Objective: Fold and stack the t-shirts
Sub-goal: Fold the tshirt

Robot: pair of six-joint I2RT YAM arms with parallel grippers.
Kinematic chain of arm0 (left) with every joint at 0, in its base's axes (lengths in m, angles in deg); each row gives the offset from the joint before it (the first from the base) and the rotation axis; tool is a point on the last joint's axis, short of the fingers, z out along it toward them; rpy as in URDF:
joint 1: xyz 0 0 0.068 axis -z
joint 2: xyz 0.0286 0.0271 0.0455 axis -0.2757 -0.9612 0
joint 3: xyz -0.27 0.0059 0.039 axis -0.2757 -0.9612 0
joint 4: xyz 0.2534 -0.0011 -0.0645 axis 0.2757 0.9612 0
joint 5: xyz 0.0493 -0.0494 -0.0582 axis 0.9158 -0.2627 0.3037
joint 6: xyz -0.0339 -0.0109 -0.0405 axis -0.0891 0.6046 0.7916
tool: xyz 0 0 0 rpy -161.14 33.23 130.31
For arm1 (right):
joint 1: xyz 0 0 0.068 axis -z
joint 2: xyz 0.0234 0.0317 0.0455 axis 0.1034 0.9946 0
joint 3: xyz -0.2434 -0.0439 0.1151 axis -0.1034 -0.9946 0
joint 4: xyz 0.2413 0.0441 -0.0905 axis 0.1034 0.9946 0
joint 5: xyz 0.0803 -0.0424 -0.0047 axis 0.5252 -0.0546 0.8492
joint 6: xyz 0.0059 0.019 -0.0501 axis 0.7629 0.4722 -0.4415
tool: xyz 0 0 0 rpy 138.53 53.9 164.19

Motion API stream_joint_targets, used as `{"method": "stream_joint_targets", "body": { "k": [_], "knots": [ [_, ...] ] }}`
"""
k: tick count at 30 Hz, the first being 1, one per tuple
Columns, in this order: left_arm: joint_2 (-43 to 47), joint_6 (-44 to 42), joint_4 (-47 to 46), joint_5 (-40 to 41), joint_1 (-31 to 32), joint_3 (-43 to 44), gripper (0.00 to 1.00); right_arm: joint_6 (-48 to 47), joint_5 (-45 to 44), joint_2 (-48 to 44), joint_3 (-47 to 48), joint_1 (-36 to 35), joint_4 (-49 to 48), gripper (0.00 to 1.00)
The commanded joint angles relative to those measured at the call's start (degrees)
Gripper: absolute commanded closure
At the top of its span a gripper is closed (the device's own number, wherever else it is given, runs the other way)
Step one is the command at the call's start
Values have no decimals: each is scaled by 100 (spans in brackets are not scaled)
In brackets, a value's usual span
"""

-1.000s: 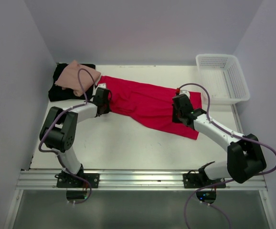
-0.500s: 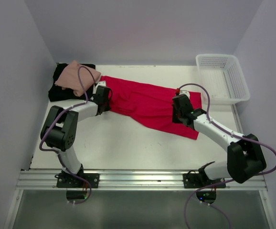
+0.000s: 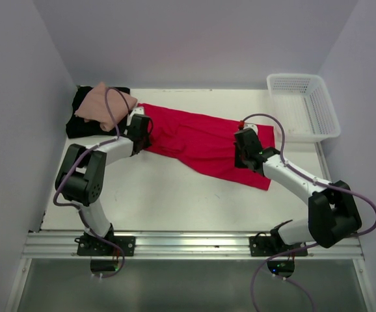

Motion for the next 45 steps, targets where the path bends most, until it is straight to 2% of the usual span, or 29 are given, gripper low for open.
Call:
{"method": "stream_joint_targets", "body": {
  "k": [1, 15, 21, 23, 28, 38, 45],
  "knots": [
    [-202, -91, -513, 81, -66, 260, 77, -90, -161, -7, 234, -33, 30, 100],
    [-370, -82, -566, 397, -154, 445, 76, -116, -161, 98, 225, -42, -22, 100],
    [-273, -73, -549, 643, -154, 427, 71, -116, -143, 186, 251, -33, -58, 100],
    [-255, -56, -592, 661, -154, 401, 66, -116, -135, 212, 260, -42, -58, 100],
    [-334, -91, -741, 582, -154, 419, 63, -125, -117, 212, 269, -33, -49, 100],
    [-404, -91, -1646, -507, -303, 164, 69, -160, -161, 81, 225, -33, 4, 100],
    [-554, -30, -1489, -385, -374, 278, 75, -169, -196, 28, 199, -33, 22, 100]
  ]
}}
